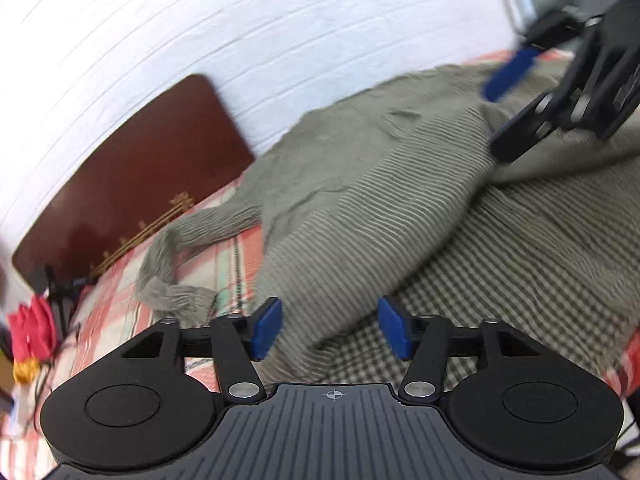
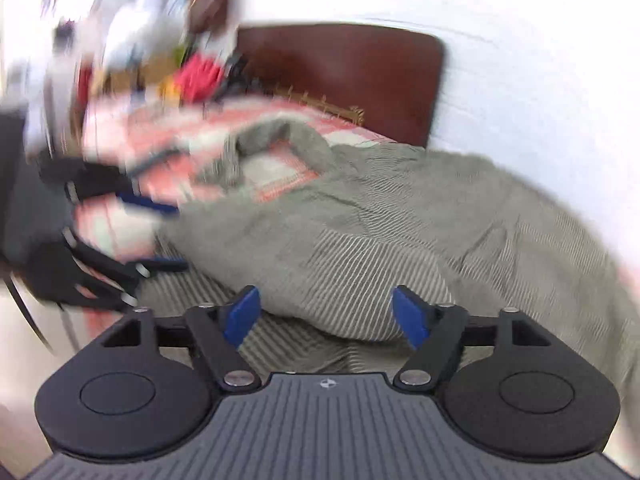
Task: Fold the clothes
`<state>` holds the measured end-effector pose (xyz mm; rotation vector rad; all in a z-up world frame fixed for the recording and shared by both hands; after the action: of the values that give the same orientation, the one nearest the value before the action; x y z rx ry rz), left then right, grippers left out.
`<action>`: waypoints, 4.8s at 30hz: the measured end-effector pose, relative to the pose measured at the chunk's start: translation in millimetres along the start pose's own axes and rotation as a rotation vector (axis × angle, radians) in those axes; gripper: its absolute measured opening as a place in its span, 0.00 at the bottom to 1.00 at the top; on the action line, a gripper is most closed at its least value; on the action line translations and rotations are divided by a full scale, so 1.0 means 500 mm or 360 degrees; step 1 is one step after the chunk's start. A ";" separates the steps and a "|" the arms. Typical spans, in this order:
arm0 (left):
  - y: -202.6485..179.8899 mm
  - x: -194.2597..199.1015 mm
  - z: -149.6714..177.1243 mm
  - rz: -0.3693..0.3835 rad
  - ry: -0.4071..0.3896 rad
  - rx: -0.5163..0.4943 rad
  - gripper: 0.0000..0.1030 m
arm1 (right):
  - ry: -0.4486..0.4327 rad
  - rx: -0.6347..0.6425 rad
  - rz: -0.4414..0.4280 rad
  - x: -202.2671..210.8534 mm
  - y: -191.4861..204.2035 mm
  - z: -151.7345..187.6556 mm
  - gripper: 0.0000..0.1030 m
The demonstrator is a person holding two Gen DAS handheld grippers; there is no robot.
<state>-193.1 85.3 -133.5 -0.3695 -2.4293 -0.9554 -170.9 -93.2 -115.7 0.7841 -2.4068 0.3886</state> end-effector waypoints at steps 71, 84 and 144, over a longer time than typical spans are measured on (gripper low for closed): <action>0.217 0.056 0.058 0.0114 -0.0083 0.1145 0.04 | -0.0143 0.0392 0.0113 -0.124 0.145 -0.034 0.02; 0.102 0.051 0.103 -0.0128 0.0044 0.0610 0.30 | -0.0051 -0.0122 -0.0623 0.085 0.136 -0.080 0.02; 0.060 0.005 0.127 -0.0036 0.0235 0.0344 0.14 | 0.0275 -0.0378 -0.0182 0.179 -0.074 0.178 0.19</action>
<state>-204.9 151.1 -155.6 -0.1883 -2.3751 -0.6940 -245.9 -200.2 -129.1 0.7445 -2.1855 0.1164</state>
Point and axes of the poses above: each gripper's, at about its wrist camera, not at the fingertips, and x roughly against the way its jaws point, y to its left, z to its underside, the point moved 5 cm from there along -x, roughly the way its jaws point, and after that the axes turned 8 degrees about -x, right-handed, at the moved point
